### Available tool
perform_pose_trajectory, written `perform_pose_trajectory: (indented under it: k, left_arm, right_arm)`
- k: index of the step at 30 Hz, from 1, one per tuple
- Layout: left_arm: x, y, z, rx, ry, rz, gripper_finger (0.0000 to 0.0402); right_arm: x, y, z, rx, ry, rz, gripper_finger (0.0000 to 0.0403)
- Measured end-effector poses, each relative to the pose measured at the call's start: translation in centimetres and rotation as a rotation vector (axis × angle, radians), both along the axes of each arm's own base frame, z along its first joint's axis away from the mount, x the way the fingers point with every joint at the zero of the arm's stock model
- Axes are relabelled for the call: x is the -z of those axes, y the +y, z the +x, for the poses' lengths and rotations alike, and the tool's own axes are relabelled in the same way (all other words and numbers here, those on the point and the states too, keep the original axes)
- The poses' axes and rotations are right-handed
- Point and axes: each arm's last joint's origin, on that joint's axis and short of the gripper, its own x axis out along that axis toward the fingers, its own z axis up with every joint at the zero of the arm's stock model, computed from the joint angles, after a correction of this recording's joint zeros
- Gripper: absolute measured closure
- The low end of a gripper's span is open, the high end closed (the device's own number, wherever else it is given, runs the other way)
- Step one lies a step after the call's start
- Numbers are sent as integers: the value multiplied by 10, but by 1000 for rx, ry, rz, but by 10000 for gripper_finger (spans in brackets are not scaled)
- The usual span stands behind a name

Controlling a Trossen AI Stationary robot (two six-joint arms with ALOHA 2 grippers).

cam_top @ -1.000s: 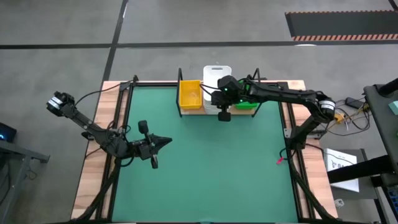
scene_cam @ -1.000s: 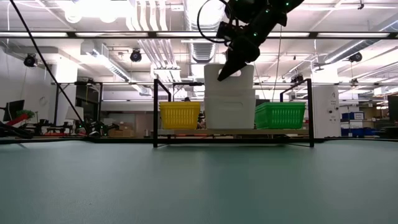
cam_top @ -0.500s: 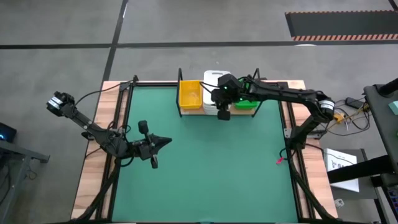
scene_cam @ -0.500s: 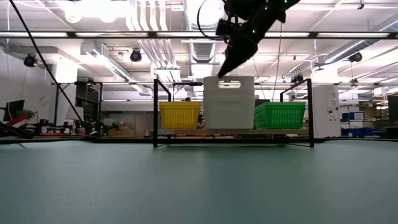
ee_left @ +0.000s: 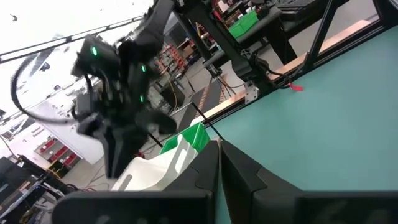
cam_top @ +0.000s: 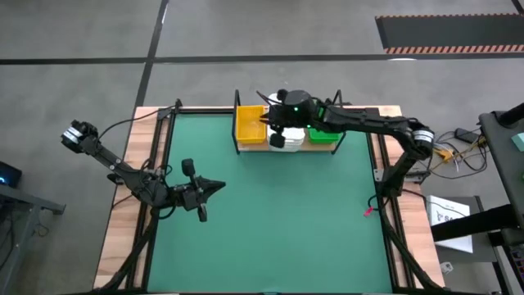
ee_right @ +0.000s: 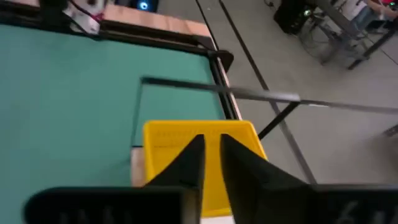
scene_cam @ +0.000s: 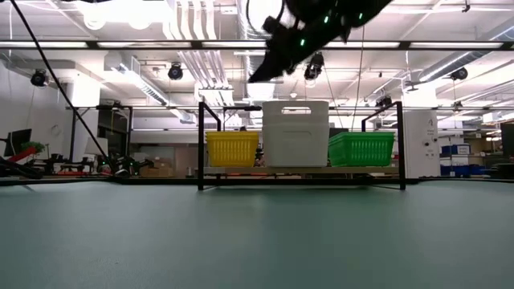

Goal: Stack baskets on shelf by color
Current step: Return to Home Position

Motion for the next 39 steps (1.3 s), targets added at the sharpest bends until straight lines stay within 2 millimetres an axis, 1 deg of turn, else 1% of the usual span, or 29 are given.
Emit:
perform_pose_trajectory:
  k: [3,5,7,10,12,14,16,18,20,21,23,25,27,30,32,35,39]
  left_arm:
    - [2,1,-1,1,1,-1,402]
    - [1,2,-3,1,-3,-4,402]
    - [1,3,-4,1,-7,-7,402]
    - [2,3,-5,1,-8,-8,402]
    - [3,3,-5,1,-7,-8,402]
    - [6,4,-6,8,1,-2,402]
    - [14,4,-8,69,22,8,402]
    - [22,4,-13,215,33,21,402]
    - [27,5,-21,371,22,41,402]
    - [29,8,-25,423,2,37,402]
    - [31,16,-34,433,-55,11,402]
    - [34,26,-41,398,-116,-44,402]
    - [45,36,-47,347,-145,-91,402]
    - [59,49,-52,274,-183,-166,402]
    - [68,59,-54,182,-203,-227,402]
    - [82,72,-55,34,-219,-301,402]
    - [93,82,-57,-28,-207,-340,402]
  right_arm:
    - [25,-13,9,26,-4,-2,386]
    - [38,-21,13,51,10,24,391]
    - [47,-27,15,72,20,50,391]
    - [47,-30,15,75,11,49,391]
    - [35,-26,13,65,-15,40,391]
    - [20,-19,8,45,-49,30,391]
    - [3,-8,1,-31,-100,40,391]
    - [-7,5,-8,-132,-148,75,392]
    - [-7,23,-16,-210,-166,103,392]
    - [-4,33,-21,-238,-167,104,393]
    - [6,55,-32,-302,-170,78,394]
    - [15,76,-45,-361,-203,46,394]
    - [23,95,-60,-414,-240,28,394]
    - [37,114,-83,-461,-286,29,394]
    - [49,123,-98,-473,-300,34,394]
    - [59,128,-120,-413,-334,-1,394]
    - [71,126,-147,-369,-377,-30,394]
